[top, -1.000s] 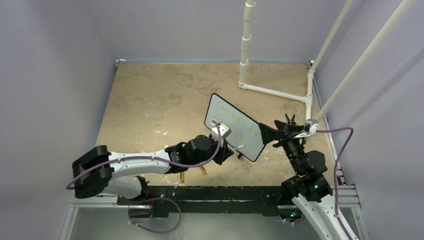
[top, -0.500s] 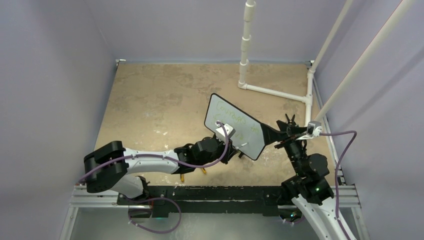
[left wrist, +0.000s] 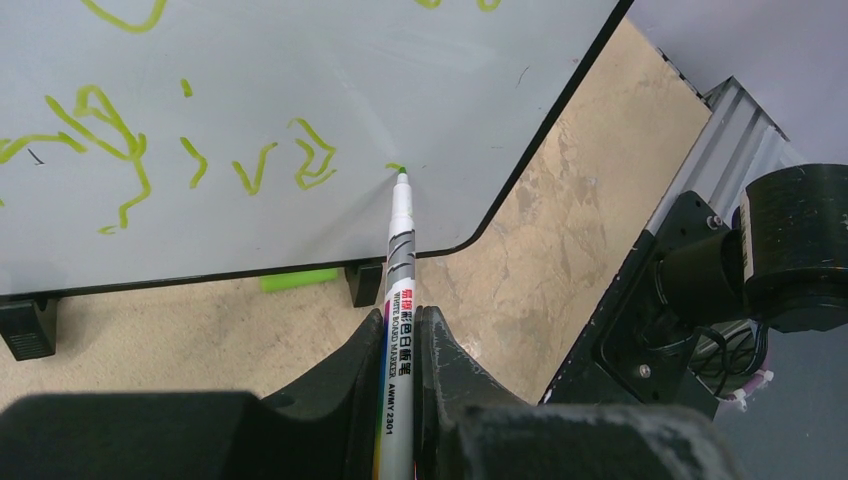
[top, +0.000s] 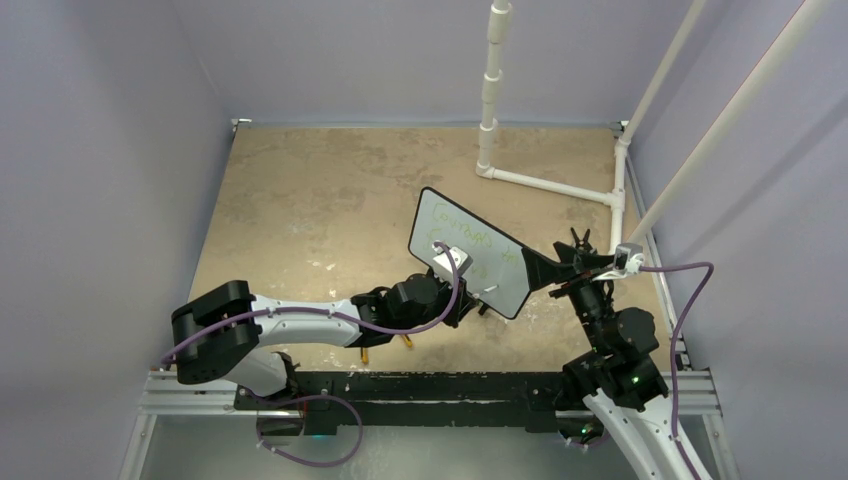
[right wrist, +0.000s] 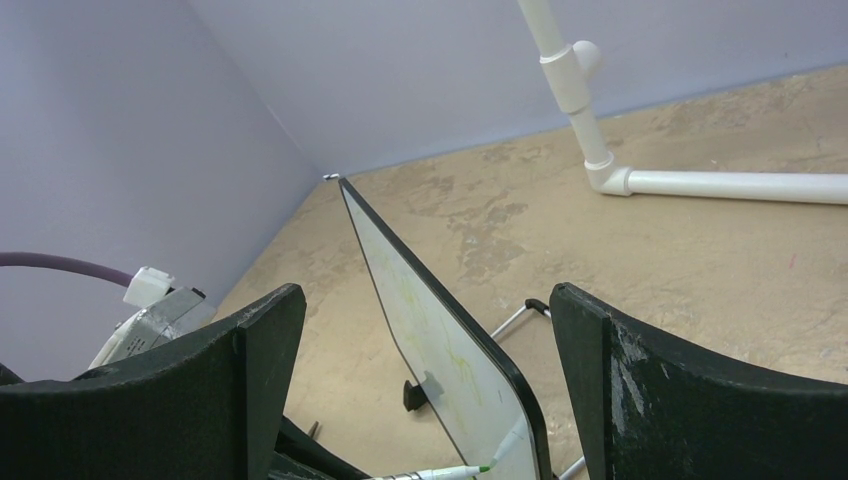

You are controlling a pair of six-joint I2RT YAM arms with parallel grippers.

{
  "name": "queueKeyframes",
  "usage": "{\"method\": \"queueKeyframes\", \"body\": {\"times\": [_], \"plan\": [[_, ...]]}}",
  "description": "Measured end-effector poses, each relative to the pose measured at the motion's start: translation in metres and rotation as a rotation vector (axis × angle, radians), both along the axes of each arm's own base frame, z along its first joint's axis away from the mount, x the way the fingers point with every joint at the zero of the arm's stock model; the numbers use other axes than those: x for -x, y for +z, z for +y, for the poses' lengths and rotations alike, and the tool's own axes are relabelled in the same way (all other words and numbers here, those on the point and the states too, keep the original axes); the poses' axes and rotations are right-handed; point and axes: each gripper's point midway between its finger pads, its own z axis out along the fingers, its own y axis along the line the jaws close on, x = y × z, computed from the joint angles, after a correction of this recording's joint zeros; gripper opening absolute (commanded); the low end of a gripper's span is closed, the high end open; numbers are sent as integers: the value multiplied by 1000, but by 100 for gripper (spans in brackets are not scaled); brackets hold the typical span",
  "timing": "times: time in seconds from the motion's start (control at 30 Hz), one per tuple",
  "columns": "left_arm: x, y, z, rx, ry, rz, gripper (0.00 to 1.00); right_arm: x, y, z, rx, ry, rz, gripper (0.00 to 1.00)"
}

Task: Write a sentence on the whiteboard

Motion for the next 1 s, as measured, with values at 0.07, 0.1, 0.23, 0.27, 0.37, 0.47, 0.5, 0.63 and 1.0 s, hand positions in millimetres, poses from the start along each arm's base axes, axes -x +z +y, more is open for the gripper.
{"method": "queueKeyframes", "body": {"times": [0.07,0.1,0.23,0.27,0.37,0.47,0.5,0.63,1.0], "plan": [[0,0,0,0,2,-1,0,0,0,0,0,0,0,95],[0,0,0,-1,4,-1,0,0,0,0,0,0,0,95],[-1,0,0,-2,5,-1,0,0,0,0,-1,-3,1,95],[-1,0,0,-3,4,-1,0,0,0,-1,-1,-4,1,95],[-1,2,0,-1,7,-3,0,-1,0,-2,-3,-14,3,95],[-2,3,-1,0,7,-5,0,-1,-1,-3,-5,-16,5,95],[-2,3,-1,0,7,-5,0,-1,-1,-3,-5,-16,5,95],[-2,3,-1,2,6,-6,0,-1,-1,-3,-6,-15,7,95],[-1,5,-3,8,-2,-5,0,-1,-1,-2,-7,-15,9,95]]}}
